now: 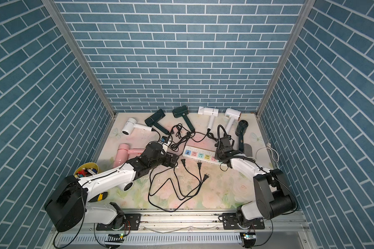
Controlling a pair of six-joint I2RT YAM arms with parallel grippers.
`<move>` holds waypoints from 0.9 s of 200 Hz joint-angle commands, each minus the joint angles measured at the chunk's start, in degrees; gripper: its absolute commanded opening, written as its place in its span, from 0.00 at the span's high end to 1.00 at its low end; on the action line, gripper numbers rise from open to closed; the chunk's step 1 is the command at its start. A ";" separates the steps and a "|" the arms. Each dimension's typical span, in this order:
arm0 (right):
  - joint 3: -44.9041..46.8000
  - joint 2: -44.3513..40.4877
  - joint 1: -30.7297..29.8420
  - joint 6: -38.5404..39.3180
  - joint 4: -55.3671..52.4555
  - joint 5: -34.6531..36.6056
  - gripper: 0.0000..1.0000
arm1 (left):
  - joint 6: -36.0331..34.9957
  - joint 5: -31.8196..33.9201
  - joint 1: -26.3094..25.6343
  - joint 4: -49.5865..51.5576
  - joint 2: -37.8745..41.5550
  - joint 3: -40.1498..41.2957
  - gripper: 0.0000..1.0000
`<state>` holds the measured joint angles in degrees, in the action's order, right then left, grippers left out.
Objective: Charge the blow dryers
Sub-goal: Insert the plug into the socket.
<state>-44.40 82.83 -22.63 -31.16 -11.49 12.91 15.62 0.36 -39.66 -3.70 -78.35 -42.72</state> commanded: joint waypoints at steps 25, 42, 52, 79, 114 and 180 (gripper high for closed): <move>2.90 0.98 -0.75 1.01 -4.49 0.21 1.00 | -1.11 0.95 -0.07 -0.87 1.18 0.88 0.01; 3.34 0.68 -0.75 1.27 -4.29 0.20 1.00 | -1.19 1.22 -0.07 -0.95 1.33 1.05 0.00; 3.69 0.46 -0.82 1.44 -4.27 0.19 1.00 | -1.18 1.44 -0.07 -1.04 1.35 1.10 0.01; 4.48 0.05 -0.88 1.80 -4.13 -0.11 1.00 | -1.33 1.79 -0.07 -1.04 1.44 1.15 0.00; 4.94 0.51 -1.05 2.28 -3.42 -0.95 1.00 | -1.64 2.44 -0.07 -0.78 1.88 1.24 0.00; 6.34 1.76 -1.70 2.76 -2.16 -0.17 1.00 | -1.99 3.41 -0.07 -0.27 3.13 1.41 0.00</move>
<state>-41.67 81.69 -23.42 -29.50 -7.68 14.09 14.33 2.79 -39.66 -4.21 -76.29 -42.24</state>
